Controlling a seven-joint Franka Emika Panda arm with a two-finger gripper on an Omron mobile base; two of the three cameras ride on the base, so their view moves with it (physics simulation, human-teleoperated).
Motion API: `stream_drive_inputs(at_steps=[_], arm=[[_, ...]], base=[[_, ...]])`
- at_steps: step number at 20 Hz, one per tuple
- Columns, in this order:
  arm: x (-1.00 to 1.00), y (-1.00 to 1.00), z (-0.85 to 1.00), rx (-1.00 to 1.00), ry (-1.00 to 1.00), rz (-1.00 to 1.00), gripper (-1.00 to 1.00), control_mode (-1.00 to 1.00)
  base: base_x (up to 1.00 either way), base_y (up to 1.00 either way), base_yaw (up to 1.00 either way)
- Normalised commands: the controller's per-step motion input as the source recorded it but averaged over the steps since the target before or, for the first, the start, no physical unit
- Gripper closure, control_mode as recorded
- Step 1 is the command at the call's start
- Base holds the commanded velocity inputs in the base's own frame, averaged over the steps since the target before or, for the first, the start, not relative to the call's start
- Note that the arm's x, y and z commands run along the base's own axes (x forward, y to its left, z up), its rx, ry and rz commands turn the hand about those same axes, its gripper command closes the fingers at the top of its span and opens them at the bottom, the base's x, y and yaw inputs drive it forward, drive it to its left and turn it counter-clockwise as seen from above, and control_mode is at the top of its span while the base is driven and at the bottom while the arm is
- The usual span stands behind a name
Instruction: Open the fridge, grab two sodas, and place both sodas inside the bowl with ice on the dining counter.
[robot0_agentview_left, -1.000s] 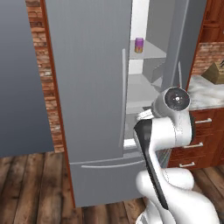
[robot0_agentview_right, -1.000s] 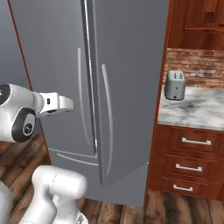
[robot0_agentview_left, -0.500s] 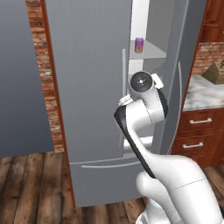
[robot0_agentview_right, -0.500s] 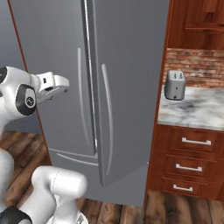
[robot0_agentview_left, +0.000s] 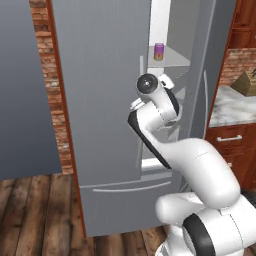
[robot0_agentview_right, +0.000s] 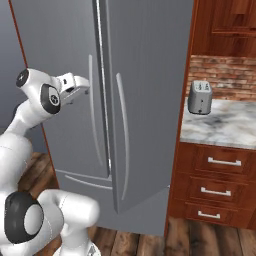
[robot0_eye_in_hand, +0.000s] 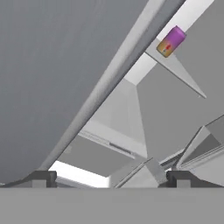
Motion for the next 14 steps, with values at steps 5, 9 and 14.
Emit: stream_drive_inputs(at_steps=[5, 9, 14], arm=[[0.57, -0.33, -0.01, 0.0, 0.0, 0.0, -1.0, -1.0], [0.3, -0.45, 0.0, 0.0, 0.0, 0.0, -1.0, -1.0], [0.07, -0.57, 0.0, 0.0, 0.0, -0.03, -1.0, -1.0]], base=[[0.0, 0.0, 0.0], [0.0, 0.0, 0.0], [0.0, 0.0, 0.0]])
